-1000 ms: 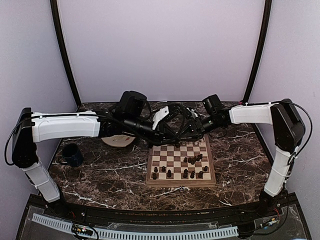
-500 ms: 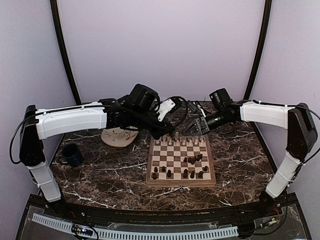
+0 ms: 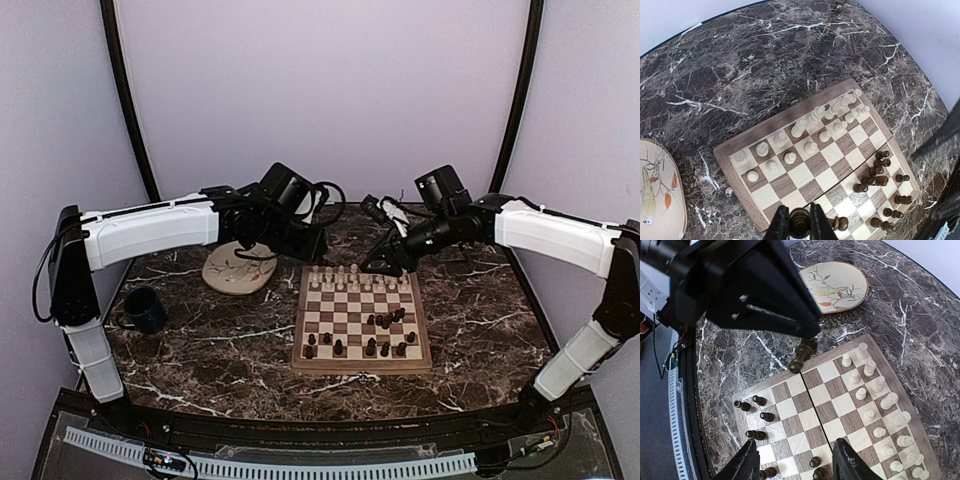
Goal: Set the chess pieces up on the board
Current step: Pass from the right arm to the left
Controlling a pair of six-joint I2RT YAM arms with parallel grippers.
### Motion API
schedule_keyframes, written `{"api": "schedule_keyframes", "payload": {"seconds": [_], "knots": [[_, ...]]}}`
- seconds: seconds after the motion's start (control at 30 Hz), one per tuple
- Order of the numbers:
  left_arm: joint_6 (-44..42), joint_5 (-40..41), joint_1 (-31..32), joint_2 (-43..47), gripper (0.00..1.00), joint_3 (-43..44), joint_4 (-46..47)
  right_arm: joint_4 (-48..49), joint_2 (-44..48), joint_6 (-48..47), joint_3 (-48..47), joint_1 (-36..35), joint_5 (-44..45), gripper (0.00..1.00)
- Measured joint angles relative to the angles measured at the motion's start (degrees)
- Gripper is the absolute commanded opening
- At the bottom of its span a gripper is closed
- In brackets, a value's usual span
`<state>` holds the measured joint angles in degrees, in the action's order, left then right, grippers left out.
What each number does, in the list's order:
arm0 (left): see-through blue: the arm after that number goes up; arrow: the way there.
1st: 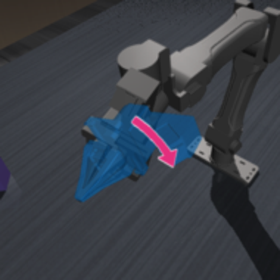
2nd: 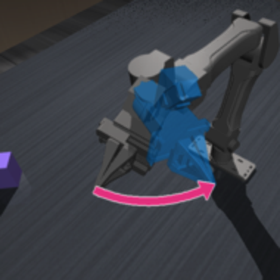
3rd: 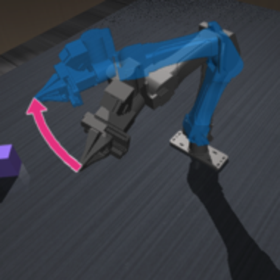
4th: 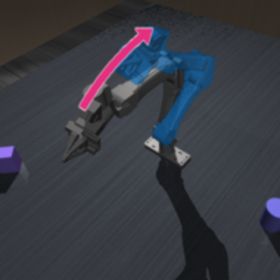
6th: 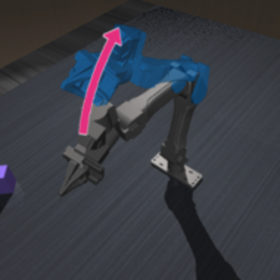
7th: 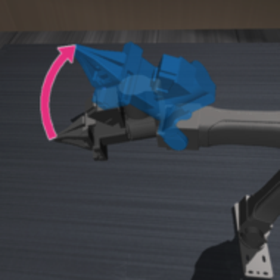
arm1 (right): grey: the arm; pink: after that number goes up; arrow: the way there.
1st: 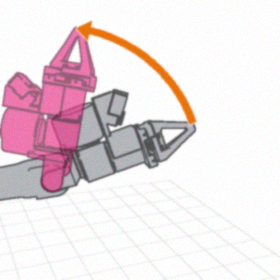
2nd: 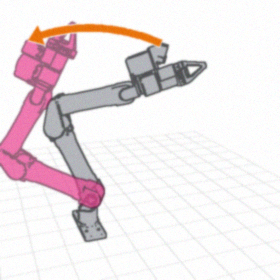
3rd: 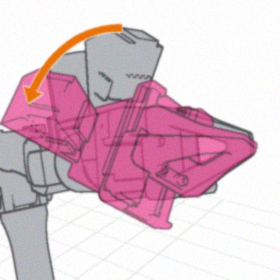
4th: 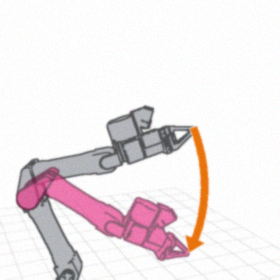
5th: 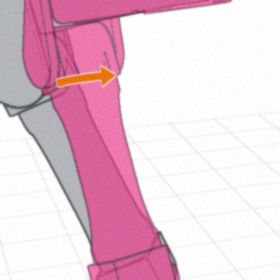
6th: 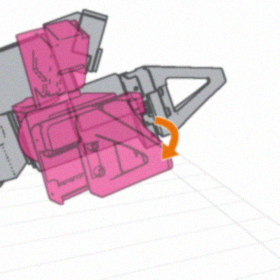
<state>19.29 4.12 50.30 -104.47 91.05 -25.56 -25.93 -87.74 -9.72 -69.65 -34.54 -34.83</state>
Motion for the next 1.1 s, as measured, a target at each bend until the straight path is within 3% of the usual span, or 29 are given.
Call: {"api": "schedule_keyframes", "payload": {"seconds": [0.2,0.4,0.83,1.1], "knots": [[4.98,-3.65,-2.97,0.0,0.0,0.0,-0.04,-1.57,-0.74,-2.73,-3.15,-6.56,7.39,0.52],[7.15,-6.47,-3.15,0.0,0.0,0.0,0.15,-0.13,-2.56,-3.3,-5.68,-8.07,11.37,0.52],[10.05,-10.23,-3.21,0.09,0.0,-0.07,0.96,6.6,-7.89,0.0,-6.43,-8.07,9.94,0.43],[11.02,-11.85,-3.21,0.24,0.0,-0.33,2.45,8.11,-8.5,1.25,-6.43,-8.11,8.63,0.3]]}}
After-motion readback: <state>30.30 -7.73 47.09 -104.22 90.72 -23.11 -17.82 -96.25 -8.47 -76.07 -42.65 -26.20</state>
